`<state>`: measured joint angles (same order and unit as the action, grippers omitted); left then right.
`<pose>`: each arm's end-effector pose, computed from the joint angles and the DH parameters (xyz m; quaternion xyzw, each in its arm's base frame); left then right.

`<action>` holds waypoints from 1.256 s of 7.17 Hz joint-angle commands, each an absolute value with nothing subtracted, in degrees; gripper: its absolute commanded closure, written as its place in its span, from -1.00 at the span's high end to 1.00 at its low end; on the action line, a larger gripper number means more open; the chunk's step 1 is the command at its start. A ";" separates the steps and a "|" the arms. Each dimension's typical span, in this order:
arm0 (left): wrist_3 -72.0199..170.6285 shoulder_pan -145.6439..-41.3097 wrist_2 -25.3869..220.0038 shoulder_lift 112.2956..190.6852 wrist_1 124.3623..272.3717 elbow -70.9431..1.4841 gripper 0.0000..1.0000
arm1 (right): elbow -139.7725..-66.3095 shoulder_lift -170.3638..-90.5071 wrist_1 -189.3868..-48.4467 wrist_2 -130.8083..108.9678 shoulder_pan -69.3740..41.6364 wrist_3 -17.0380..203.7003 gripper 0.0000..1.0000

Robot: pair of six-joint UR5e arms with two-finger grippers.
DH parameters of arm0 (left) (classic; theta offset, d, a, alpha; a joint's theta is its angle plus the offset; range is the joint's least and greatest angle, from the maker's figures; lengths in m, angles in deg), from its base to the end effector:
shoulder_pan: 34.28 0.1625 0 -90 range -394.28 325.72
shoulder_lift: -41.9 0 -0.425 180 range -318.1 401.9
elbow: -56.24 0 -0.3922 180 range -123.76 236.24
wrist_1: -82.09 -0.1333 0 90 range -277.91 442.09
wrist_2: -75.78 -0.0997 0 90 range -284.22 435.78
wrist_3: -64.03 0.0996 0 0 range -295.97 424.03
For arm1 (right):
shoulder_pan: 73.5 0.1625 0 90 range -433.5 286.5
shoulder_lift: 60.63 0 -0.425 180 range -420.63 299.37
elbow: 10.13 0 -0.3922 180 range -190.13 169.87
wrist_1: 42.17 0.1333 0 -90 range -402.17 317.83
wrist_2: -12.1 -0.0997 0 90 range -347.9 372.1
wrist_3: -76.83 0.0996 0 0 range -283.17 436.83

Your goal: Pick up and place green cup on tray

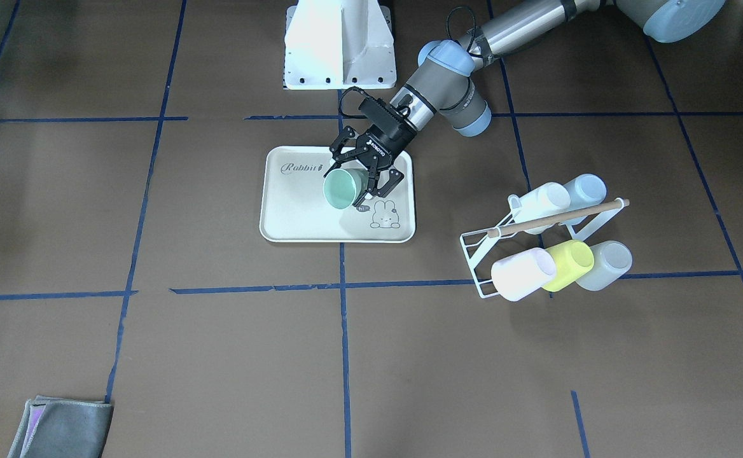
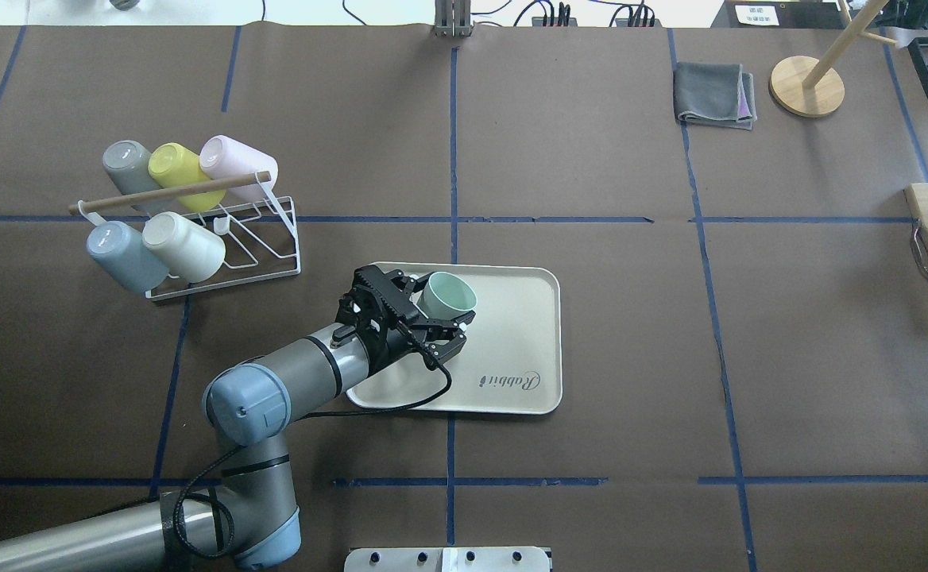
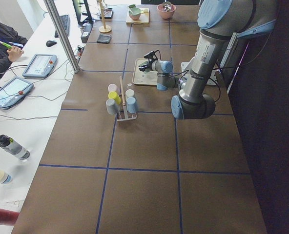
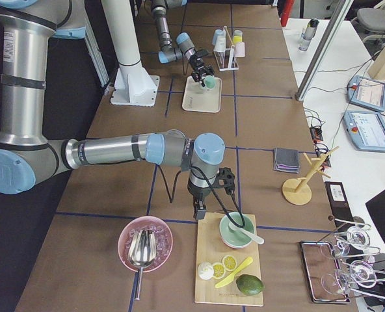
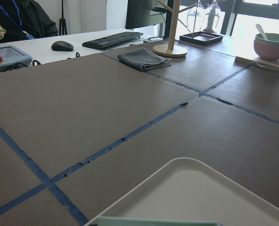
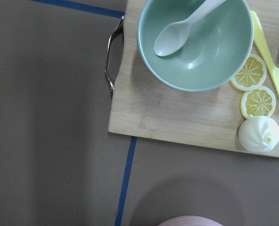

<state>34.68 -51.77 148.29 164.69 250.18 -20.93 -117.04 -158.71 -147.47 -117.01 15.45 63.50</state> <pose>0.5985 -0.3597 0.2739 0.5477 0.5165 0.1316 0.6449 0.0628 -0.4194 0.6111 -0.0171 -0.3379 -0.0990 0.9358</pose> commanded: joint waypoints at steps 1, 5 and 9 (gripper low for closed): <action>34.68 -51.77 148.28 164.68 250.22 -20.93 0.63 | -117.01 -158.71 -147.46 -117.01 15.44 63.47 1.00; 34.68 -51.77 148.28 164.77 250.22 -21.02 0.71 | -116.92 -158.71 -147.46 -117.01 15.44 63.47 1.00; 34.59 -51.77 148.37 164.86 250.66 -21.10 0.99 | -116.92 -158.71 -147.46 -117.01 15.44 63.47 1.00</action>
